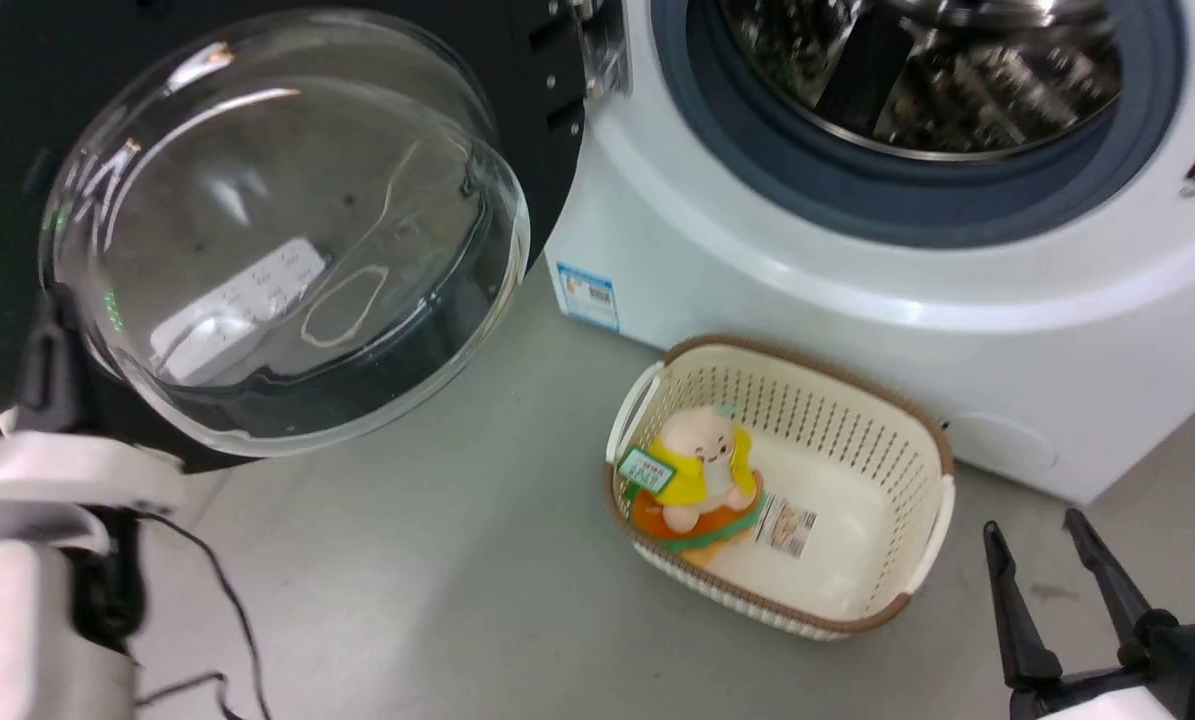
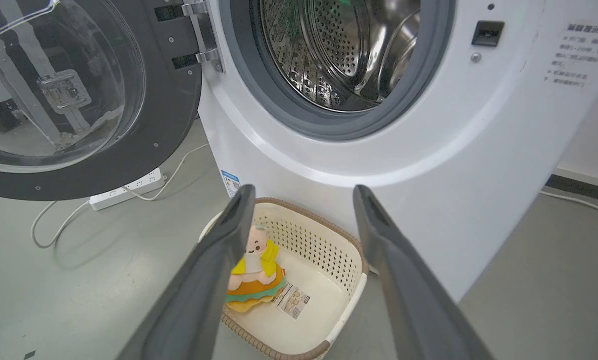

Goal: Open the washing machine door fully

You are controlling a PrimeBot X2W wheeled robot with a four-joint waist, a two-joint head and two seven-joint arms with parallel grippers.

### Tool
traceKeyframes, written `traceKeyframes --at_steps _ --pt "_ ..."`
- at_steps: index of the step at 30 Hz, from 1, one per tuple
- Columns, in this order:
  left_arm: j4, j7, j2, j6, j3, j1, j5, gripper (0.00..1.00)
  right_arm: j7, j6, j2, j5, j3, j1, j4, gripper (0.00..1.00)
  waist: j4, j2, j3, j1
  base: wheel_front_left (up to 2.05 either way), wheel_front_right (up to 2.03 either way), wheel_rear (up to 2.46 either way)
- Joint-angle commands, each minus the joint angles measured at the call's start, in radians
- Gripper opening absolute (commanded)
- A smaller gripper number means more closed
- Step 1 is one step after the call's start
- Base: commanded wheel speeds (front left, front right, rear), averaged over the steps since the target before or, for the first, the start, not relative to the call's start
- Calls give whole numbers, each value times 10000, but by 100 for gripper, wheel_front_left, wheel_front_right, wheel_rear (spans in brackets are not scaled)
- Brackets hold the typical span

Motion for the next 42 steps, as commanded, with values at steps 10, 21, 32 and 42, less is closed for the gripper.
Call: traceKeyframes --at_steps 10,21,32,42 --pt "-2790 -40 -1494 63 -1150 2201 909 0 -504 8 295 2 -108 -228 37 100 -1359 0 -1644 1 0 0 0" --pt "-3385 -34 -2176 166 -2365 4045 1450 0 -555 8 341 146 -72 -49 -726 100 -3198 0 -2143 1 0 0 0" --pt "-3056 -49 -2316 264 -2794 4999 2016 40 -558 8 343 403 180 415 -512 100 -4272 0 -2101 1 0 0 0" --pt "-3284 -52 -2590 691 -2837 5221 2724 100 -558 8 344 556 144 365 -174 100 -4364 0 -1952 1 0 0 0"
